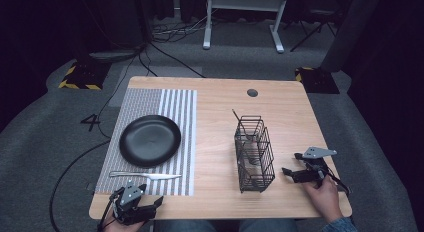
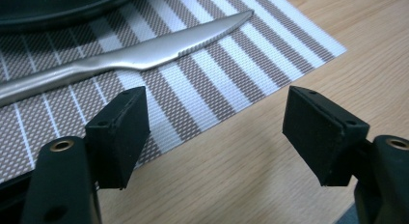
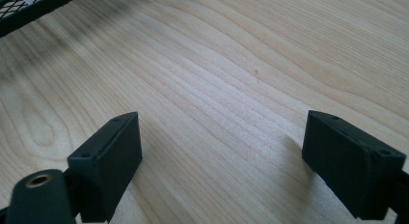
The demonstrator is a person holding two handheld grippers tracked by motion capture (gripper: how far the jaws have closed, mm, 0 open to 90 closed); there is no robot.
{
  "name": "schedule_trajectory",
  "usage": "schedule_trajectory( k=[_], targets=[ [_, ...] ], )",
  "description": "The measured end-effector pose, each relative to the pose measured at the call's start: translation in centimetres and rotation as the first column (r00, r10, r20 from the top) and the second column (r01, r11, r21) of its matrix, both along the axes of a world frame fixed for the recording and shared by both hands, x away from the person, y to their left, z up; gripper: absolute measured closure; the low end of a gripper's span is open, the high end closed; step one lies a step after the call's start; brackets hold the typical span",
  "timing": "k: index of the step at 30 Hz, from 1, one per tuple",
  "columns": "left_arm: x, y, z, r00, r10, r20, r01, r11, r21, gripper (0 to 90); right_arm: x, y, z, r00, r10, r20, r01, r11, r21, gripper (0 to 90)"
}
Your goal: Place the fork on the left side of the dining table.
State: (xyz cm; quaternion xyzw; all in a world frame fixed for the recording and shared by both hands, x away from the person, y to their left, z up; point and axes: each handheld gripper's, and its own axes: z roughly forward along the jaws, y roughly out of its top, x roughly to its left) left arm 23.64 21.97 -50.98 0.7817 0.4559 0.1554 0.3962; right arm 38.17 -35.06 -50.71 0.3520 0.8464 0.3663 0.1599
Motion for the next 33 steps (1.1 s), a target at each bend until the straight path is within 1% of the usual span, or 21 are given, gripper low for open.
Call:
schedule_trajectory(
  k=[1, 3, 4, 7, 9, 10, 12, 13, 14, 15, 17, 18, 19, 22, 24, 25, 26, 27, 28, 31, 33],
  targets=[
    [0.0, 0.0, 0.0, 1.0, 0.0, 0.0, 0.0, 1.0, 0.0, 24.2, 0.0, 0.0, 0.0, 1.0, 0.0, 0.0, 0.0, 1.0, 0.0, 14.0],
    [0.2, -0.4, 0.8, 0.9998, -0.015, 0.016, 0.015, 0.9999, -0.007, 24.2, 0.0, 0.0, 0.0, 1.0, 0.0, 0.0, 0.0, 1.0, 0.0, 14.0],
    [0.2, -0.4, 0.8, 0.9998, -0.015, 0.016, 0.015, 0.9999, -0.007, 25.5, 0.0, 0.0, 0.0, 1.0, 0.0, 0.0, 0.0, 1.0, 0.0, 14.0],
    [0.8, -0.7, 1.5, 0.9998, -0.015, 0.014, 0.016, 0.9986, -0.05, 27.9, 0.0, 0.0, 0.0, 1.0, 0.0, 0.0, 0.0, 1.0, 0.0, 14.0],
    [1.2, -1.0, 2.3, 0.9997, -0.01, 0.022, 0.012, 0.9977, -0.067, 29.5, 0.0, 0.0, 0.0, 1.0, 0.0, 0.0, 0.0, 1.0, 0.0, 14.0],
    [1.2, -1.0, 2.3, 0.9997, -0.01, 0.022, 0.012, 0.9977, -0.067, 30.0, 0.0, 0.0, 0.0, 1.0, 0.0, 0.0, 0.0, 1.0, 0.0, 14.0],
    [1.5, -1.2, 2.8, 0.9993, -0.007, 0.037, 0.009, 0.9982, -0.059, 30.1, 0.0, 0.0, 0.0, 1.0, -0.001, 0.0, 0.001, 1.0, 0.0, 14.0],
    [1.7, -1.3, 3.3, 0.9986, 0.002, 0.053, 0.0, 0.9985, -0.054, 30.4, 0.0, 0.0, 0.0, 1.0, -0.001, 0.0, 0.001, 1.0, 0.0, 14.0],
    [1.7, -1.3, 3.3, 0.9986, 0.002, 0.053, 0.0, 0.9985, -0.054, 30.8, 0.0, 0.0, 0.0, 1.0, 0.0, 0.0, 0.0, 1.0, 0.0, 14.0],
    [1.9, -1.3, 3.9, 0.9983, 0.011, 0.058, -0.008, 0.9985, -0.055, 30.9, 0.0, 0.0, 0.0, 1.0, 0.0, 0.0, 0.0, 1.0, 0.0, 14.0],
    [2.0, -1.4, 4.1, 0.9982, 0.016, 0.059, -0.012, 0.9978, -0.064, 31.4, 0.0, 0.0, 0.0, 1.0, 0.0, 0.0, 0.0, 1.0, 0.0, 14.0],
    [2.3, -1.6, 4.6, 0.9978, 0.021, 0.062, -0.017, 0.9972, -0.072, 31.4, 0.0, 0.0, 0.0, 1.0, 0.0, 0.0, 0.0, 1.0, 0.0, 14.0],
    [2.3, -1.6, 4.6, 0.9978, 0.021, 0.062, -0.017, 0.9972, -0.072, 31.4, 0.0, 0.0, 0.0, 1.0, 0.0, 0.0, 0.0, 1.0, 0.0, 14.0],
    [2.9, -2.0, 5.3, 0.9973, 0.03, 0.066, -0.025, 0.9971, -0.072, 31.4, 0.0, 0.0, 0.0, 1.0, 0.0, 0.0, 0.0, 1.0, 0.0, 14.0],
    [3.3, -2.3, 5.8, 0.9962, 0.028, 0.082, -0.022, 0.9971, -0.073, 31.3, 0.0, 0.0, 0.0, 1.0, -0.002, 0.001, 0.002, 1.0, 0.0, 14.1],
    [3.4, -2.4, 6.1, 0.9947, 0.022, 0.1, -0.013, 0.9964, -0.083, 31.3, 0.0, 0.0, 0.0, 1.0, -0.003, 0.001, 0.003, 1.0, 0.001, 14.1],
    [3.8, -2.5, 6.5, 0.9912, 0.015, 0.132, 0.002, 0.9916, -0.129, 31.3, 0.0, 0.0, 0.0, 1.0, -0.003, 0.0, 0.003, 1.0, 0.001, 14.0],
    [3.8, -2.5, 6.5, 0.9912, 0.015, 0.132, 0.002, 0.9916, -0.129, 31.3, 0.0, 0.0, 0.0, 1.0, -0.003, 0.0, 0.003, 1.0, 0.001, 14.0],
    [4.2, -2.5, 6.7, 0.9892, 0.016, 0.146, 0.007, 0.9885, -0.151, 31.3, 0.0, 0.0, 0.0, 1.0, -0.003, 0.001, 0.003, 1.0, 0.0, 14.0],
    [4.9, -2.7, 7.3, 0.9846, 0.031, 0.172, -0.002, 0.9854, -0.17, 31.8, 0.0, 0.0, 0.0, 1.0, -0.004, 0.001, 0.004, 1.0, 0.001, 14.0],
    [5.4, -2.9, 7.7, 0.9846, 0.032, 0.172, -0.002, 0.9852, -0.171, 32.2, 0.0, 0.0, 0.0, 1.0, -0.004, 0.001, 0.004, 1.0, 0.001, 14.0]
  ],
)
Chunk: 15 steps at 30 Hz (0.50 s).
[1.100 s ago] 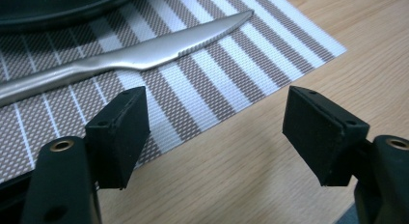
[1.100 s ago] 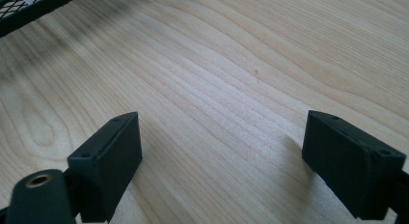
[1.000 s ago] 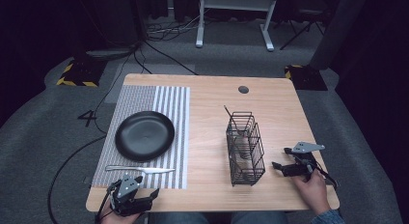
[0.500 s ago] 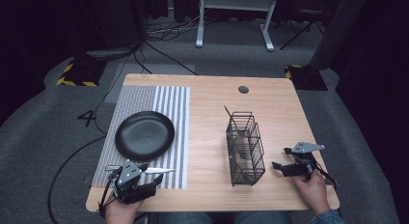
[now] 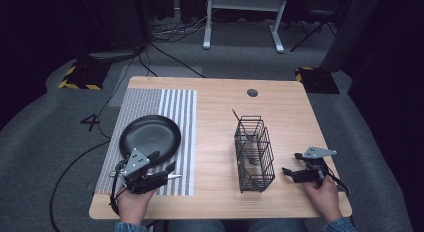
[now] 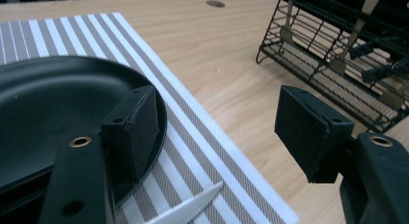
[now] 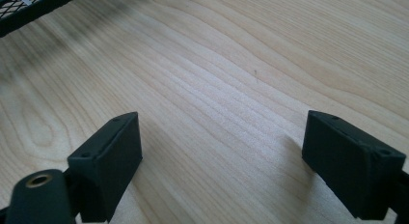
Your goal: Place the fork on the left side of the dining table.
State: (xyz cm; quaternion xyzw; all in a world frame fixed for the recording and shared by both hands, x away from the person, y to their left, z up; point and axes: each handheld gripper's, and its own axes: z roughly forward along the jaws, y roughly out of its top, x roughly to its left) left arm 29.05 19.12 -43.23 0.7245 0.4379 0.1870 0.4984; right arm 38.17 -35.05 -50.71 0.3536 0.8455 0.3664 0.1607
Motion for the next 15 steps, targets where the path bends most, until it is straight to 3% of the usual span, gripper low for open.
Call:
schedule_trajectory(
  k=[4, 7, 11, 15],
  targets=[
    [0.9, -0.4, 0.7, 1.0, 0.004, 0.005, -0.004, 1.0, -0.004, 33.3, 0.0, 0.0, 0.0, 1.0, 0.0, 0.0, 0.0, 1.0, 0.0, 14.0],
    [1.9, -0.9, 1.4, 0.9999, 0.013, -0.003, -0.013, 0.9981, -0.06, 33.9, 0.0, 0.0, 0.0, 1.0, 0.0, 0.0, 0.0, 1.0, 0.0, 14.1],
    [2.6, -1.4, 1.9, 0.9999, 0.013, -0.002, -0.013, 0.9966, -0.082, 34.2, 0.0, 0.0, 0.0, 1.0, -0.001, 0.0, 0.001, 1.0, 0.001, 14.0],
    [3.5, -2.7, 2.8, 0.9998, -0.004, 0.017, 0.005, 0.9989, -0.047, 34.2, 0.0, 0.0, 0.0, 1.0, -0.003, -0.001, 0.003, 1.0, 0.002, 14.1]
  ],
)
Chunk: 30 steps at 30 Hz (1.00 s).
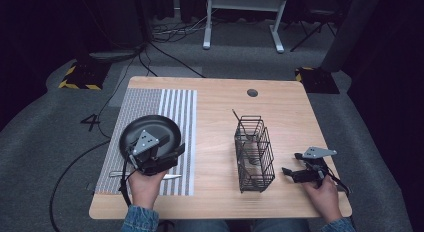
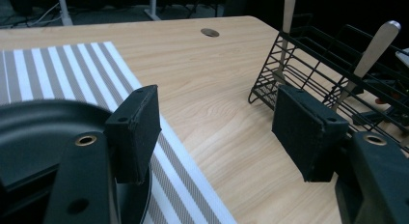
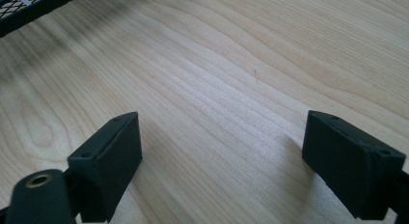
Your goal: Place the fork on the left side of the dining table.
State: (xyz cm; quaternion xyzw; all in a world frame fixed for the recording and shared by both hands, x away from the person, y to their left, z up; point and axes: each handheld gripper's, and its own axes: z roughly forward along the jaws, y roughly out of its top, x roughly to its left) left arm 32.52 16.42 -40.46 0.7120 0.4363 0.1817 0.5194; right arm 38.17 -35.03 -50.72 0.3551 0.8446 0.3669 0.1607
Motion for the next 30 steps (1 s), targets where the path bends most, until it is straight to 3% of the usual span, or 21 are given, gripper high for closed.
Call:
schedule_trajectory(
  k=[9, 12, 13, 15, 19, 21, 30],
  targets=[
    [2.2, -3.1, 1.5, 0.9981, -0.055, 0.028, 0.054, 0.998, 0.034, 34.0, 0.1, -0.1, 0.0, 0.9999, -0.017, 0.001, 0.017, 1.0, 0.0, 14.1],
    [3.1, -4.0, 1.8, 0.9966, -0.078, 0.026, 0.077, 0.9968, 0.018, 34.0, 0.1, -0.1, 0.0, 0.9998, -0.018, 0.001, 0.018, 1.0, 0.0, 14.1],
    [3.6, -4.6, 1.9, 0.9939, -0.104, 0.036, 0.105, 0.9943, -0.016, 33.8, 0.1, -0.1, 0.0, 0.9998, -0.018, 0.001, 0.018, 1.0, 0.0, 14.0],
    [4.2, -5.2, 2.0, 0.9929, -0.116, 0.025, 0.117, 0.9931, -0.012, 33.7, 0.1, -0.1, 0.0, 0.9998, -0.02, 0.001, 0.02, 1.0, 0.001, 14.1],
    [4.9, -6.3, 2.4, 0.992, -0.122, 0.033, 0.12, 0.9921, 0.035, 33.8, 0.0, -0.1, 0.0, 0.9998, -0.02, 0.001, 0.02, 1.0, 0.0, 14.1],
    [5.3, -6.8, 2.5, 0.9917, -0.125, 0.03, 0.124, 0.9915, 0.039, 33.8, 0.0, -0.1, 0.0, 0.9998, -0.019, 0.001, 0.019, 1.0, 0.0, 14.1],
    [7.3, -9.2, 3.2, 0.9908, -0.135, 0.01, 0.135, 0.9908, 0.009, 35.5, 0.1, -0.1, 0.0, 0.9998, -0.018, 0.001, 0.018, 1.0, 0.001, 14.1]
  ],
)
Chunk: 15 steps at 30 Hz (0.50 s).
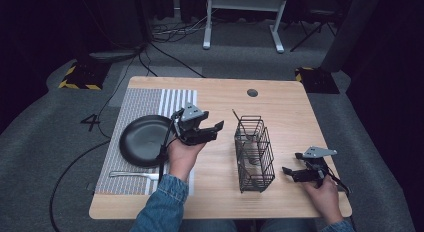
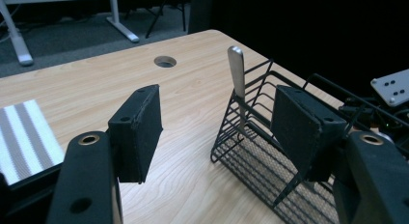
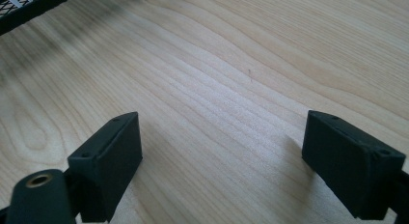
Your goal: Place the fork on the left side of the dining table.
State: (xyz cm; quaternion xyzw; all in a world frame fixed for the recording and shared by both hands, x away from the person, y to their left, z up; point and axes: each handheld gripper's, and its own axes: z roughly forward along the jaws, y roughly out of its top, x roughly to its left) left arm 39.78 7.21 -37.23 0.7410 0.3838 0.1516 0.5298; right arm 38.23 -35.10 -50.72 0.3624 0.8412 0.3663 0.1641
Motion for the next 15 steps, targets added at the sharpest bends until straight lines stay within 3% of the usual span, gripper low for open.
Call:
schedule_trajectory(
  k=[3, 9, 15],
  targets=[
    [0.5, -1.1, 0.2, 1.0, -0.009, -0.002, 0.009, 1.0, 0.002, 35.1, 0.0, 0.0, 0.0, 1.0, 0.003, 0.001, -0.003, 1.0, -0.002, 14.1],
    [1.8, -3.1, 0.1, 0.9987, -0.039, -0.034, 0.041, 0.9981, 0.046, 37.4, 0.0, 0.0, 0.0, 1.0, 0.004, 0.0, -0.004, 1.0, -0.002, 14.1],
    [2.6, -3.8, -0.4, 0.9978, -0.046, -0.048, 0.047, 0.9981, 0.04, 42.1, 0.1, 0.0, 0.0, 1.0, 0.006, 0.0, -0.006, 1.0, -0.002, 14.1]
  ],
)
